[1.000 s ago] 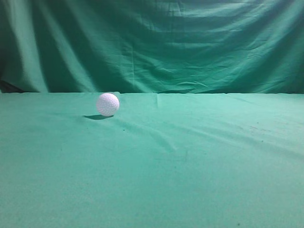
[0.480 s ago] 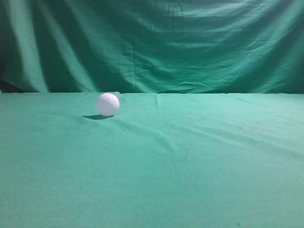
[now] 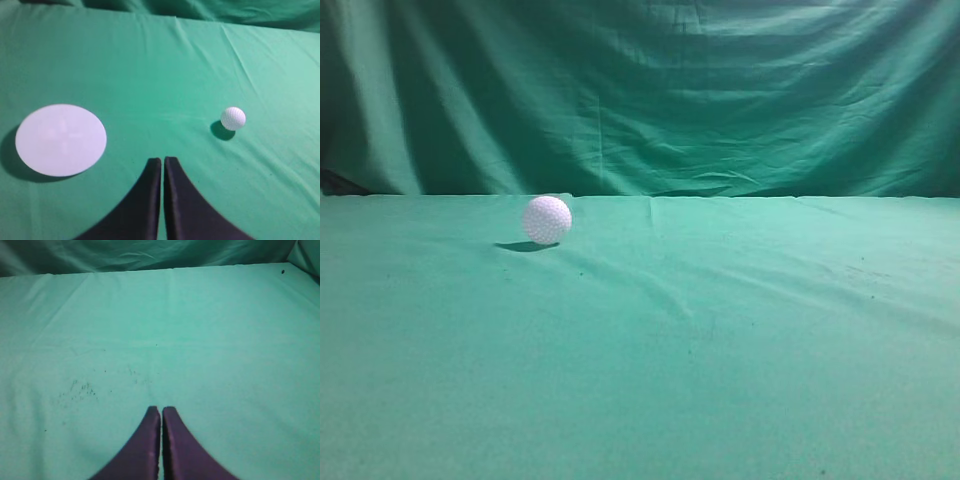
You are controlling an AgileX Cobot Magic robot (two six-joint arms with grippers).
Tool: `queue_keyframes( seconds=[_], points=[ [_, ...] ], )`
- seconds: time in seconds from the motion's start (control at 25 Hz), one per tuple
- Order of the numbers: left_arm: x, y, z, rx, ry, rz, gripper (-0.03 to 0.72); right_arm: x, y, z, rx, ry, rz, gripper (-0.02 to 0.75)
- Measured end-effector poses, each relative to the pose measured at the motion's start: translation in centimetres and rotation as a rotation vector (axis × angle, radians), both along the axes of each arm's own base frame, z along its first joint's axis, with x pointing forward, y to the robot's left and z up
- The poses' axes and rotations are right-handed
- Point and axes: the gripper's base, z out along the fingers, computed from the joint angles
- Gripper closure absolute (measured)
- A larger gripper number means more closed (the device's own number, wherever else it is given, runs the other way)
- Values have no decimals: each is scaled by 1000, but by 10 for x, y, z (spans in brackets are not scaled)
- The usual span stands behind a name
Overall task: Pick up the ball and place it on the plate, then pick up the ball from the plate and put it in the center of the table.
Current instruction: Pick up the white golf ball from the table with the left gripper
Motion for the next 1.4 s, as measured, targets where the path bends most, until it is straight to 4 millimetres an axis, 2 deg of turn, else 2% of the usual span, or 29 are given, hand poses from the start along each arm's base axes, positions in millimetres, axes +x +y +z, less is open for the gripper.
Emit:
queue_keyframes(
  seconds=[0.12, 0.36, 0.52, 0.76, 1.0, 1.24, 1.4],
  points=[
    [5, -3, 1, 3, 53, -27, 688, 0, 0, 0, 0, 0, 0, 738],
    [12, -11, 9, 150, 230, -201, 688, 0, 0, 0, 0, 0, 0, 738],
    [21, -17, 20, 119, 277, -239, 688, 0, 0, 0, 0, 0, 0, 738],
    [42, -20, 10, 137, 362, -279, 688, 0, 0, 0, 0, 0, 0, 738],
    [78, -30, 0, 159, 411, -332, 688, 0, 0, 0, 0, 0, 0, 738],
    [117, -72, -10, 243, 363, -453, 688, 0, 0, 0, 0, 0, 0, 738],
    [146, -100, -21, 291, 423, -500, 688, 0, 0, 0, 0, 0, 0, 738]
  ],
)
